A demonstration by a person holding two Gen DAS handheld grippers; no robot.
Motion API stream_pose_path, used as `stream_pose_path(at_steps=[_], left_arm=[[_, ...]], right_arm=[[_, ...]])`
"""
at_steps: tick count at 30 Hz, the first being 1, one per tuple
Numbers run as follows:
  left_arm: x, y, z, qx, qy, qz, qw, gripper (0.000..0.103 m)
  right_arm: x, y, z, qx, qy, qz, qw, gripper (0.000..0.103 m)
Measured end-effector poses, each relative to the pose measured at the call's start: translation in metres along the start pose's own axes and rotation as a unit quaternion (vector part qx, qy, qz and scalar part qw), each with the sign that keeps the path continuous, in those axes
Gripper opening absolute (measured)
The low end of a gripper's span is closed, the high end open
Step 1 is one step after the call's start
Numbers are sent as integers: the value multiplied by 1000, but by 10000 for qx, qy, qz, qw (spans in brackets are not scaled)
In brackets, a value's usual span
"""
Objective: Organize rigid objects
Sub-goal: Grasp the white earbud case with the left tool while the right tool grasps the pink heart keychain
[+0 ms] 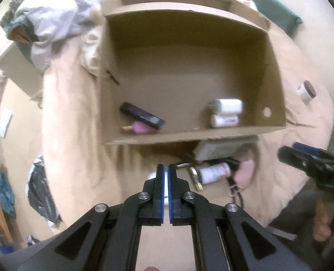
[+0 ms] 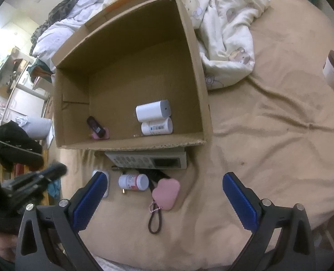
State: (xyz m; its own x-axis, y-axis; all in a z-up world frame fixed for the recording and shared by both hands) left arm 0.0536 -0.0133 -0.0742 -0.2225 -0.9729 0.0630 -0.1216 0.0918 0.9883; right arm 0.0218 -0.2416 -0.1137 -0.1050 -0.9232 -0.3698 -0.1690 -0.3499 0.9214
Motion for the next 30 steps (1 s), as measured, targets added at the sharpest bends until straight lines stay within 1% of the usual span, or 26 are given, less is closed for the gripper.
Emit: stream_pose_path(at_steps=[1,2,3,4,5,6,8,12,14,15,16,17,18,19,20,21,23,25,29,30], left_arm=[[7,-7,7,-39,53,-27,10000,5],[5,-15,9,-143,112,-85,9998,10],[6,-29,10,-344,172,-87,9992,30],[5,-43,10,-570,235,-35,9981,64],[4,-55,15,-775,293,27,9966,74],[4,-67,17,-921,332,95,9951,74],[7,-81,18,-1100,332,31,9934,74],[18,-94,16,-1219,68,-76,9925,73],[20,-99,15,-1231,-35,-167,9922,60],[22,-100,15,-1234,-95,-265,9920,45],[22,-99,15,-1198,-111,-301,9923,40],[21,-97,14,-1184,-91,-267,9926,40],[21,-95,13,-1164,-57,-241,9929,40],[20,-92,13,-1121,-24,-222,9934,40],[19,-88,13,-1062,-3,-201,9941,40],[18,-83,11,-992,9,-186,9949,40],[17,-76,11,-880,11,-183,9959,40],[18,-71,11,-785,17,-239,9966,40],[16,-68,10,-717,33,-341,9968,40],[15,-68,9,-706,46,-352,9969,40]], right_arm=[[-2,0,1,-4,28,19,10000,103],[-3,-1,1,-2,54,36,10000,103],[-4,-2,1,-4,72,64,10000,103],[-5,-3,1,-11,79,100,9999,103],[-5,-4,2,-20,76,135,9999,103],[-5,-5,2,-28,74,156,9998,103],[-5,-6,3,-43,90,188,9998,103],[-2,-9,3,-104,86,208,9997,103],[-1,-13,2,-175,59,177,9997,103],[0,-18,3,-260,58,138,9995,103],[0,-23,3,-371,62,79,9993,103],[0,-30,3,-542,64,-32,9985,103],[1,-39,4,-745,38,-173,9971,96],[3,-48,5,-916,-32,-315,9953,74],[5,-59,6,-1136,-151,-419,9925,65],[8,-66,7,-1271,-247,-436,9906,58],[10,-79,7,-1403,-353,-359,9888,57],[6,-86,6,-1401,-251,-195,9896,57],[-1,-99,7,-1420,-127,36,9898,57],[-3,-100,8,-1389,-93,129,9902,50]])
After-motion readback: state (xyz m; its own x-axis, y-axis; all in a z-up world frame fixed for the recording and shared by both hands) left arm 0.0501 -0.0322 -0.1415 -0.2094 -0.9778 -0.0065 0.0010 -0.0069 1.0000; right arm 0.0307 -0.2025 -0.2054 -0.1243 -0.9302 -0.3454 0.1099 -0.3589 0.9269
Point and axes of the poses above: each gripper's, at about its wrist camera, not at the fingertips, and y roughly against the way its jaws point, x to its right, z to its underside, the point moved 1 cm from there along -y, roughly the way its jaws point, and after that the axes turned 9 degrees about -x, right-handed, at the moved point
